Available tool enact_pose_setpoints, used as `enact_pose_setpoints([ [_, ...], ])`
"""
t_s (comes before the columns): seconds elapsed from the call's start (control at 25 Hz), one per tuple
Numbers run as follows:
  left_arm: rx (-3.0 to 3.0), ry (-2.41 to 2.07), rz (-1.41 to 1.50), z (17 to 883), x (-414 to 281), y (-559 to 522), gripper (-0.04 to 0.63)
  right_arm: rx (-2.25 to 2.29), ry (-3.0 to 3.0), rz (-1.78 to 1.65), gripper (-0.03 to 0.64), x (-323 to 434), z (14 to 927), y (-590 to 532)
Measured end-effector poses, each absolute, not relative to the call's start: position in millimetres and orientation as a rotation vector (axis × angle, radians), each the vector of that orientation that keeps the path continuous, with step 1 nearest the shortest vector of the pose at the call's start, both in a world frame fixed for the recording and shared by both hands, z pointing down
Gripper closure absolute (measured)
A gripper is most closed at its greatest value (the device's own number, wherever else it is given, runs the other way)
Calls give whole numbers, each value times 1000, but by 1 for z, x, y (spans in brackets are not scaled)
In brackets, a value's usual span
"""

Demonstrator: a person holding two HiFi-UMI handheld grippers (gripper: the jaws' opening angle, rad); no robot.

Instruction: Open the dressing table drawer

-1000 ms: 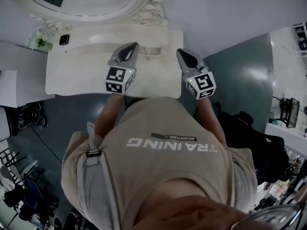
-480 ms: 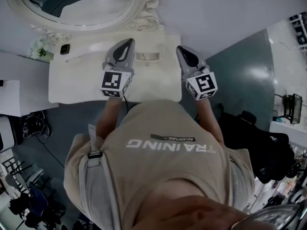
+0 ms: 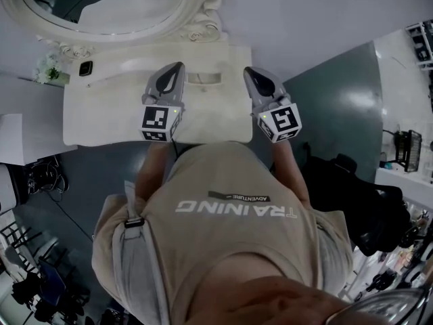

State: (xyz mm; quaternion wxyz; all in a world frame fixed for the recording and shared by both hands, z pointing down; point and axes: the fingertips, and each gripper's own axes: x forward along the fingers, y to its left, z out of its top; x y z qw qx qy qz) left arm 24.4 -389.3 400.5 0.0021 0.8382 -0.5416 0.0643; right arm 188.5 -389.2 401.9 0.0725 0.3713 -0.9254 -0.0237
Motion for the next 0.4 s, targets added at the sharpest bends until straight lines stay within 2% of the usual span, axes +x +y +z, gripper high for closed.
enact_pose_setpoints([
  [0.4, 2597, -1678, 174, 414, 17, -390, 588, 1074, -2755, -130, 614, 180, 411, -389],
])
